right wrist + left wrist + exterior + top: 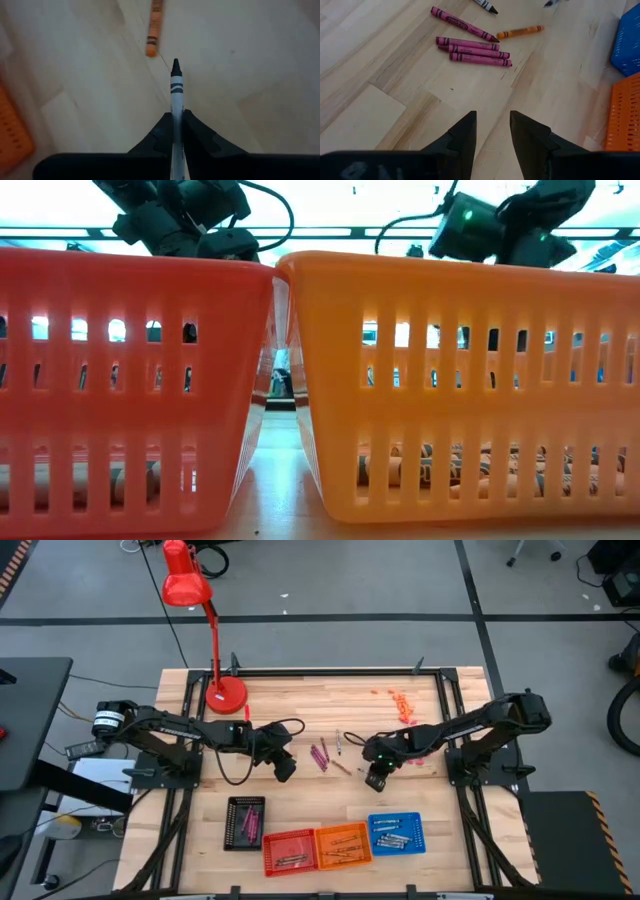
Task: Sort crayons
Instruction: Put the black crayon into the blue bin
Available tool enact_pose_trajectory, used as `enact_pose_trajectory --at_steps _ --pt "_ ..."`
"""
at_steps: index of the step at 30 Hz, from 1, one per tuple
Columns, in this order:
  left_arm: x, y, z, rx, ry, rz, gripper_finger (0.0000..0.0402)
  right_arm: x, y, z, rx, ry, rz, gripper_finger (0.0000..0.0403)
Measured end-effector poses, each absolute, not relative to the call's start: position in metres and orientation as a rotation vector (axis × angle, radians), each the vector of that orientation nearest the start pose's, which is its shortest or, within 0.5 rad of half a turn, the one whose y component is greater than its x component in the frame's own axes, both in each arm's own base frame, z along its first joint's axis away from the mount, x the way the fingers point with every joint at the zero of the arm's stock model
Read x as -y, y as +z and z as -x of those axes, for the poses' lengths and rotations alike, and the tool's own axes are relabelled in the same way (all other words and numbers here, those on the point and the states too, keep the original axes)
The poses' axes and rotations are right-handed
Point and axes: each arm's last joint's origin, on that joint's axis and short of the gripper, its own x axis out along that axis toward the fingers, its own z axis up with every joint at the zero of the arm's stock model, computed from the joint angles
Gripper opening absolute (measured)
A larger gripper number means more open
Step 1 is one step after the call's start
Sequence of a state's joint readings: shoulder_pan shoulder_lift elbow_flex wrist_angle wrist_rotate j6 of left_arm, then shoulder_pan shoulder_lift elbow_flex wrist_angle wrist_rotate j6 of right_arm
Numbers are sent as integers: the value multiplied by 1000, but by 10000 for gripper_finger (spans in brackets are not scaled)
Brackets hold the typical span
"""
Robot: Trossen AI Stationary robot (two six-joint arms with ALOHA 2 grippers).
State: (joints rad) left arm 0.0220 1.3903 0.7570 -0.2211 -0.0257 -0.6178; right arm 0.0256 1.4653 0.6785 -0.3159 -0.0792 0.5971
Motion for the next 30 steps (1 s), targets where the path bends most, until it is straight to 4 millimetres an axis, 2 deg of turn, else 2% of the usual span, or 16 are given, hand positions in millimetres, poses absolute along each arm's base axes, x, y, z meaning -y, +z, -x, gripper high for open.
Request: enact_pose_trajectory --at_steps 5,9,12,17,21,26,30 --pt "-7 194 -269 -813 307 577 130 -15 178 -238 -1022 -183 -590 38" --pt "-5 194 -269 -814 301 572 130 -31 203 -228 -965 25 -690 38" --pt "-2 194 -269 -818 287 563 130 -49 213 -216 -1006 145 -721 38" --pt "3 193 -270 -824 260 531 130 -84 213 -200 -1121 251 -716 38" --pt "5 196 -274 -775 230 519 130 -108 204 -195 -1191 276 -671 38" --pt "11 203 -280 -692 168 478 130 -125 187 -195 -1258 223 -634 49" --pt "24 211 -285 -600 53 324 130 -133 176 -200 -1283 215 -634 78"
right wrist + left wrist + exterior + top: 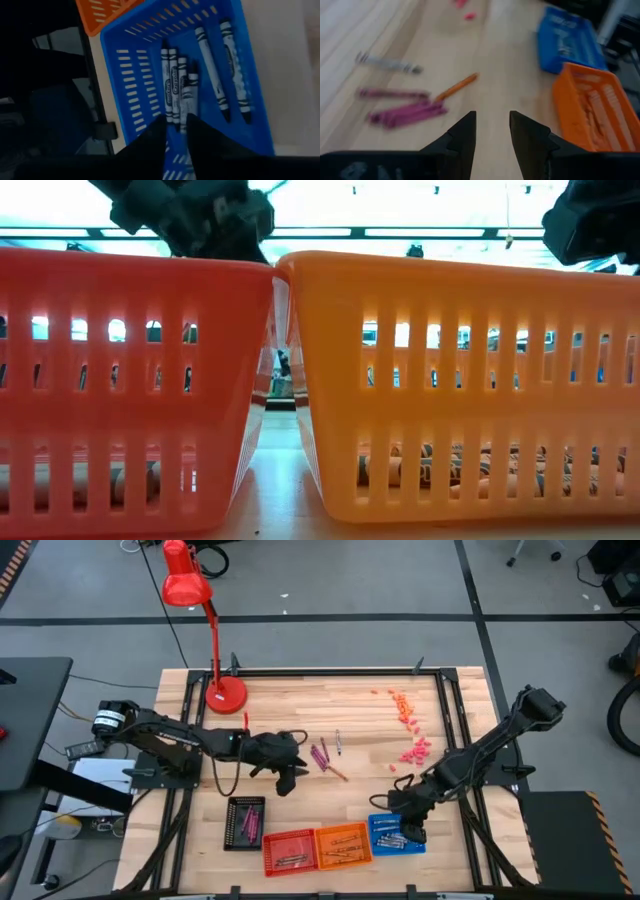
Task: Sort crayons
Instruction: Put the black crayon into the blue bin, then put the violet crayon into the black bin
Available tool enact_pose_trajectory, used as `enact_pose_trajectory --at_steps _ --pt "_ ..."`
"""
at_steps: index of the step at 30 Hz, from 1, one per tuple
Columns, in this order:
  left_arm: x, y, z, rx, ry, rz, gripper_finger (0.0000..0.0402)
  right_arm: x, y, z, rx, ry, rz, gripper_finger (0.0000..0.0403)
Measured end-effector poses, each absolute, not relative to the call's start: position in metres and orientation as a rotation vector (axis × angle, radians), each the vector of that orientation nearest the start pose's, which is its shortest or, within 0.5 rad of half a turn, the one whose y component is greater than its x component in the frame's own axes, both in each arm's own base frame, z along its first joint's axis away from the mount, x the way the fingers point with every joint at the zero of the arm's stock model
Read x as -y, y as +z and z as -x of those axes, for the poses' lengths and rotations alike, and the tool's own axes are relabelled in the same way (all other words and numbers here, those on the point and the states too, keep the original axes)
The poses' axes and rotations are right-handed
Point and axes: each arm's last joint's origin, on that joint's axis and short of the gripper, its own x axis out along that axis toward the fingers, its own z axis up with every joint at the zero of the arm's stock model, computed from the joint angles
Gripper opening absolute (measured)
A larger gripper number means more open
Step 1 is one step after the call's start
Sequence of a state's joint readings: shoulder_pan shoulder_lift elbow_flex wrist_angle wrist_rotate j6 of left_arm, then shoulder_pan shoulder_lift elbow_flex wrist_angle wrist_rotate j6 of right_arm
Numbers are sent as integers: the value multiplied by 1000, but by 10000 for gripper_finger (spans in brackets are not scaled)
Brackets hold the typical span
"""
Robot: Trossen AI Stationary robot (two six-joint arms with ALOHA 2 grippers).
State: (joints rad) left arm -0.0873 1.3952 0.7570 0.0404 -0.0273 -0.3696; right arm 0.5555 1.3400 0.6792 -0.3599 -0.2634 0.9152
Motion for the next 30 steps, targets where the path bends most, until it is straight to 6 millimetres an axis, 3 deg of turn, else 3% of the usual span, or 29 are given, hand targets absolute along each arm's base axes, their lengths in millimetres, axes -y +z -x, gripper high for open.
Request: enact_pose_trajectory --at_steps 8,18,30 --pt "38 215 -286 -557 -63 114 130 -138 169 -204 -1337 226 -714 133" --pt "34 212 -290 -532 -143 -218 130 -123 198 -201 -1211 206 -846 133" --pt "13 152 -316 -760 -90 -210 130 -121 239 -214 -988 40 -805 132"
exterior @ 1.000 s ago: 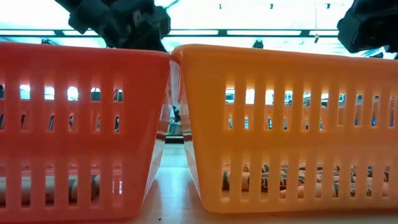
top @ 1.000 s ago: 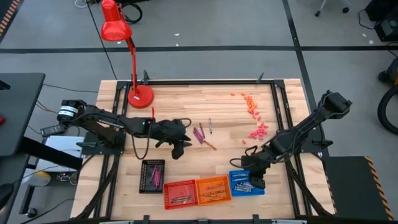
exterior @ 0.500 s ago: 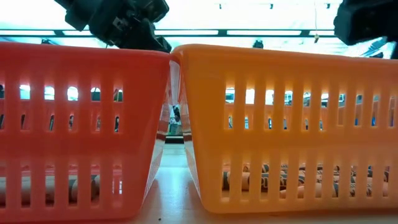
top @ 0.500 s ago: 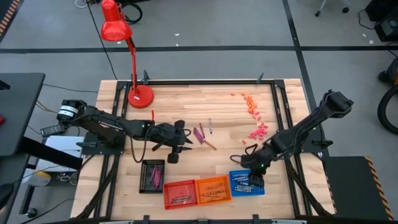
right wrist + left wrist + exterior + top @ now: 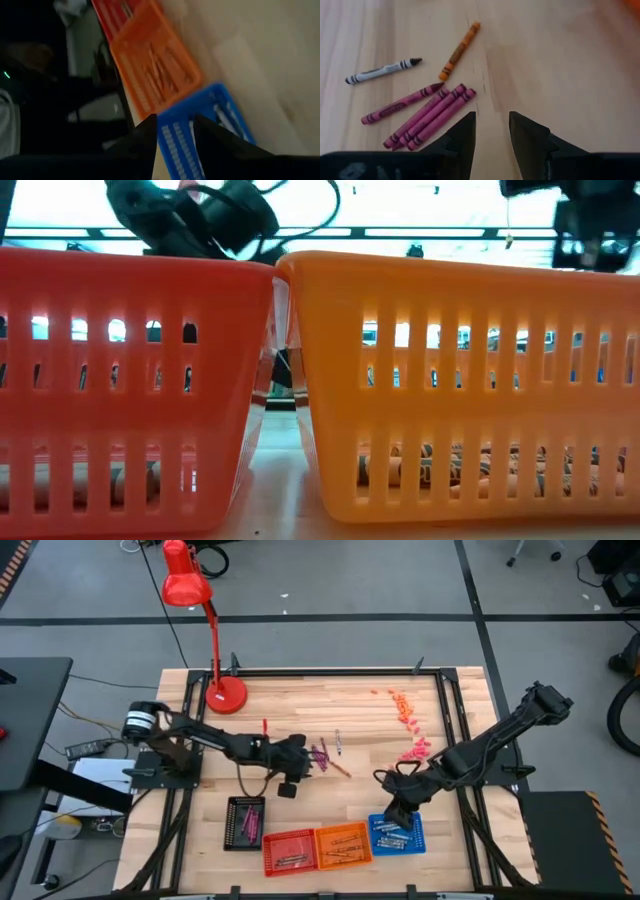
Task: Sort crayons
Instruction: Put the violet crayon into the black bin
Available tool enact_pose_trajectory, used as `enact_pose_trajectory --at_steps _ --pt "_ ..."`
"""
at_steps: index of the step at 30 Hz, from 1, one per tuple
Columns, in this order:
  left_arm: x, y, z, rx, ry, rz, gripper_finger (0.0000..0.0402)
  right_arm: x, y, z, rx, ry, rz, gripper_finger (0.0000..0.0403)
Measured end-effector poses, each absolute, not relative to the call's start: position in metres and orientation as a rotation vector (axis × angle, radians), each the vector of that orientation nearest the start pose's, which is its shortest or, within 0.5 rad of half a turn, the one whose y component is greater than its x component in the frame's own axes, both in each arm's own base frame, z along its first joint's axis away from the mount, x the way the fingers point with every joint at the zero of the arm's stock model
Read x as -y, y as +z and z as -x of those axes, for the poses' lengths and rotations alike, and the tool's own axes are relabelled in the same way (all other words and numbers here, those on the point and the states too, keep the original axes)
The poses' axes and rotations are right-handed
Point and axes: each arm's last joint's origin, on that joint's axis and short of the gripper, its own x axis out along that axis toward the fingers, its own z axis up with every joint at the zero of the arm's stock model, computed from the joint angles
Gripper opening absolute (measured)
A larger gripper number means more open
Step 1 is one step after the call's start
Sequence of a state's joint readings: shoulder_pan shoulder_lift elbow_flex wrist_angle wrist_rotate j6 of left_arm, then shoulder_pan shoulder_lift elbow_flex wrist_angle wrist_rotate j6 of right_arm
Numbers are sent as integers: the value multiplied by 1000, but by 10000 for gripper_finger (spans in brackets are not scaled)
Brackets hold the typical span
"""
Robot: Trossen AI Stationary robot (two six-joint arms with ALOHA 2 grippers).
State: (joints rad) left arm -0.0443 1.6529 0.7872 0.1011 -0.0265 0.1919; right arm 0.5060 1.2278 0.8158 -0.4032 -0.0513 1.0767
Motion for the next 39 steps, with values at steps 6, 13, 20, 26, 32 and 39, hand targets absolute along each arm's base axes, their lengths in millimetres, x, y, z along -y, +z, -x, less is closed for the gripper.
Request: enact_pose_trajectory --at_steps 6,13,20,26,32,39 --pt "7 147 -332 -832 -111 -273 130 -122 263 -226 -842 -27 -762 132" --pt "-5 150 -346 -824 -140 -400 130 -121 276 -231 -802 -53 -739 132" --pt "-16 149 -345 -846 -140 -445 130 -122 280 -234 -774 -75 -754 132" --pt "-24 149 -344 -836 -171 -454 130 -121 283 -237 -711 -105 -757 132" --pt "-34 146 -345 -840 -166 -450 130 -122 291 -243 -576 -103 -744 132" --pt "-31 124 -347 -894 -207 -436 130 -121 297 -246 -495 -108 -746 132"
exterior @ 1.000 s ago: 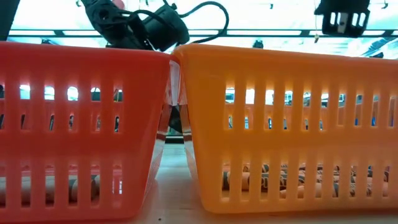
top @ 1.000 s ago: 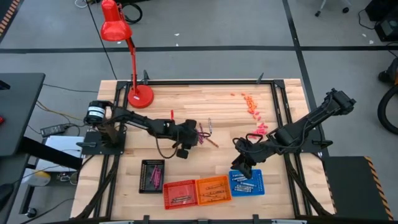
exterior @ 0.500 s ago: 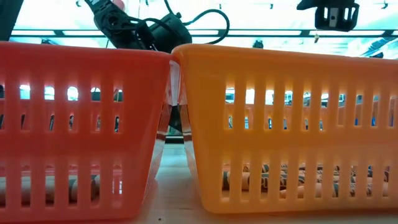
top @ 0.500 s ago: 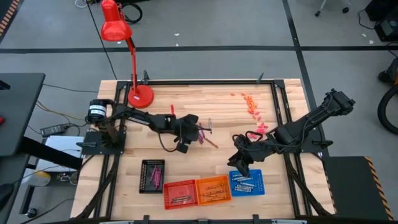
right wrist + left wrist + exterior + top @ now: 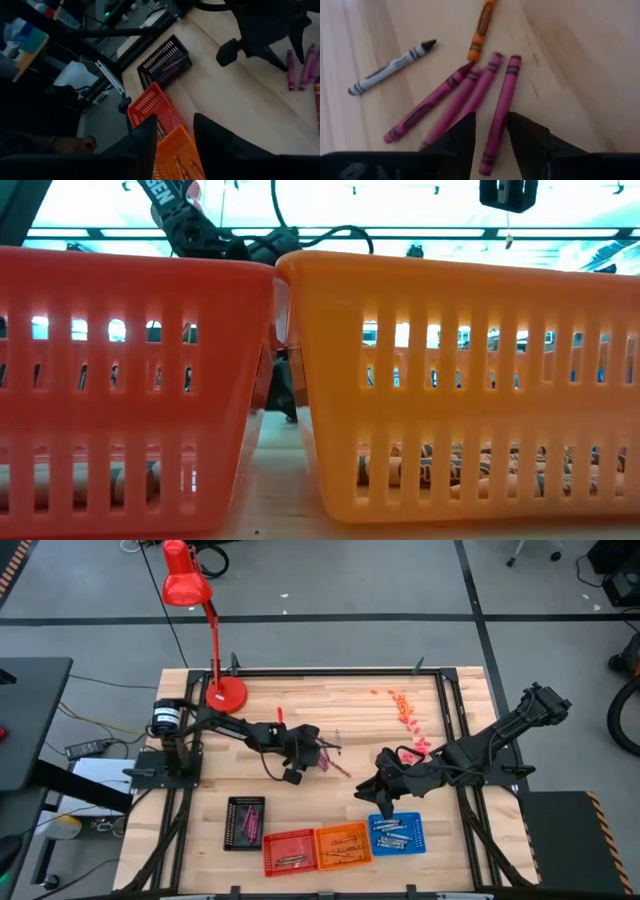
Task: Sort crayons
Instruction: Put the violet crayon into the black bin
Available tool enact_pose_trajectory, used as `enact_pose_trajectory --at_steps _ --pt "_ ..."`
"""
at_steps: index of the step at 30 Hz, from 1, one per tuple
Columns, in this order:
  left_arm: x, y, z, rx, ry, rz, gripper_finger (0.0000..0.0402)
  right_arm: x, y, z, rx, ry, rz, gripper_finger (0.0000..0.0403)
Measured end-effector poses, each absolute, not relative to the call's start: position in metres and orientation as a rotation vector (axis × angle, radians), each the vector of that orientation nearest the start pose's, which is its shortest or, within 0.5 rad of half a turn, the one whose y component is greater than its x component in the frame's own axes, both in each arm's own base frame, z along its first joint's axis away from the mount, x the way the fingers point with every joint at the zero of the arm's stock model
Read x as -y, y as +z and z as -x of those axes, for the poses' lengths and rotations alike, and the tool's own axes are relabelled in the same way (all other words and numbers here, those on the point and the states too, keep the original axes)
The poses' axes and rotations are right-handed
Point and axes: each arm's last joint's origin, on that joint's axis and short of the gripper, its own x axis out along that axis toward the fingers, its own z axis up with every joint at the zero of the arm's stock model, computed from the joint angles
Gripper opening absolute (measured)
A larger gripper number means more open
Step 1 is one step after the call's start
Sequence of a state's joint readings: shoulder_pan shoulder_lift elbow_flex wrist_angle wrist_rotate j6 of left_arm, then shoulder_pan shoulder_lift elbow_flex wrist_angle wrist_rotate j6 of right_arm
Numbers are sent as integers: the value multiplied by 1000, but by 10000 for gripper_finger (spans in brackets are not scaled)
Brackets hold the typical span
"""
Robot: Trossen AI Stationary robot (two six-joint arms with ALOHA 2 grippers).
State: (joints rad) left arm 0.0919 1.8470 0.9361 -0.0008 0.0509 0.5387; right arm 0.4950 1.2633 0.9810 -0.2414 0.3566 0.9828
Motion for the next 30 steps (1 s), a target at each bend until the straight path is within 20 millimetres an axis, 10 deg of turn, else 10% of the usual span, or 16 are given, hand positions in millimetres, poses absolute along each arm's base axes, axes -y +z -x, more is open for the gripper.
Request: enact_pose_trajectory --at_steps 12,22,30 --pt "-21 121 -348 -907 -198 -361 127 -121 297 -246 -485 -120 -735 132" --pt "-19 118 -344 -956 -197 -245 19 -121 297 -246 -486 -120 -733 132" --pt "-7 124 -343 -952 -185 -195 21 -121 295 -245 -515 -104 -716 132"
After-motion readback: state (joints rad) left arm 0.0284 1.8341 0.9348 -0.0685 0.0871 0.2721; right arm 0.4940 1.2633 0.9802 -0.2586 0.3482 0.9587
